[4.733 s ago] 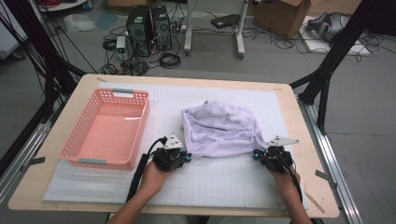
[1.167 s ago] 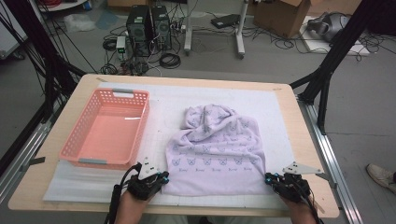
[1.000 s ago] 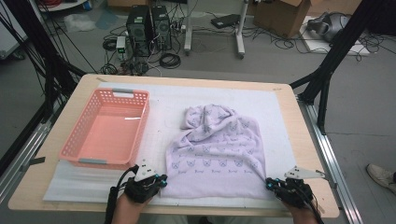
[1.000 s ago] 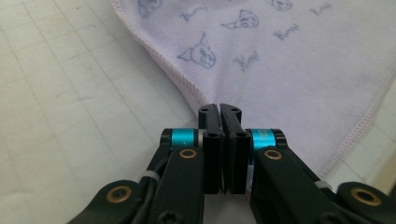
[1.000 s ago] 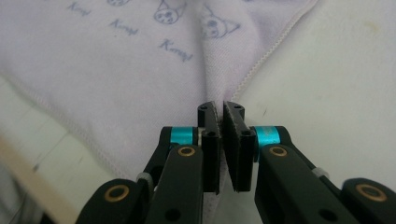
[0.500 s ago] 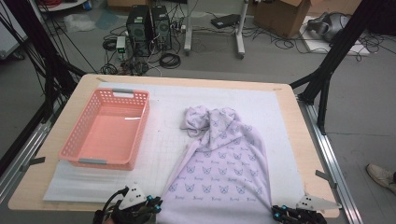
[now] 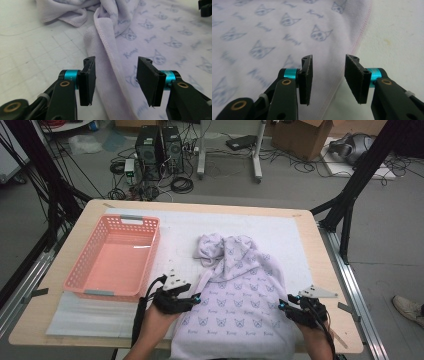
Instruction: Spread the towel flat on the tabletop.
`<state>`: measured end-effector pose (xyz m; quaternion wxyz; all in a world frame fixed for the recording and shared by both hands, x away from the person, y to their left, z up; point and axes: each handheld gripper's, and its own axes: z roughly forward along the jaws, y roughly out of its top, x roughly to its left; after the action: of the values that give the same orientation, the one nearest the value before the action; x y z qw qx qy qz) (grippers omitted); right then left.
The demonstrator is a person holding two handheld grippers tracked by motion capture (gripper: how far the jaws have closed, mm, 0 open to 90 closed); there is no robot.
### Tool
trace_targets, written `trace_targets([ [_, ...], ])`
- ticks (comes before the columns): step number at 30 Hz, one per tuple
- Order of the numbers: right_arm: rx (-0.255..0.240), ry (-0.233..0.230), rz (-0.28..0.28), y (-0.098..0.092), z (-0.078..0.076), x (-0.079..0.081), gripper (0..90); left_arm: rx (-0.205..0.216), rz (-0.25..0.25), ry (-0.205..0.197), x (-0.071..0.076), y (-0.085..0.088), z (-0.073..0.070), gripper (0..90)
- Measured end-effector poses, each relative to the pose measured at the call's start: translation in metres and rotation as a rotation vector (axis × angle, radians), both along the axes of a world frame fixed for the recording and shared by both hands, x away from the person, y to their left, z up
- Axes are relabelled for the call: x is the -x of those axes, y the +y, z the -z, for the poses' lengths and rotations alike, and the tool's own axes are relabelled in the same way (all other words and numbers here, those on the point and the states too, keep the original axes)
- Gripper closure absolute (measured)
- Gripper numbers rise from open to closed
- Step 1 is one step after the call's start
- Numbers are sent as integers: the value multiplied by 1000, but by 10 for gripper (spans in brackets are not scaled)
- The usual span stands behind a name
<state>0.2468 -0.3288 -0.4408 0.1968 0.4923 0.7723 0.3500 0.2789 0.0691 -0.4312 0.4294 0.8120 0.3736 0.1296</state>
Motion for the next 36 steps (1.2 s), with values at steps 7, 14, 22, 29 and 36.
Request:
trace_targets([
  [7,-15,41,-60,-4,2,-6,860,-65,-32,29,-5,-3,11,857],
  [14,-43,66,-148,-10,1,22,863,-17,7,24,31,22,4,862],
  [22,-55,90,-206,-17,-5,60,864,-20,68,30,79,40,5,861],
  [29,-91,118,-246,-20,-4,86,742,9,63,30,95,50,2,696],
  [36,-100,13,-158,-8,-16,46,584,99,4,-36,56,42,-12,544],
])
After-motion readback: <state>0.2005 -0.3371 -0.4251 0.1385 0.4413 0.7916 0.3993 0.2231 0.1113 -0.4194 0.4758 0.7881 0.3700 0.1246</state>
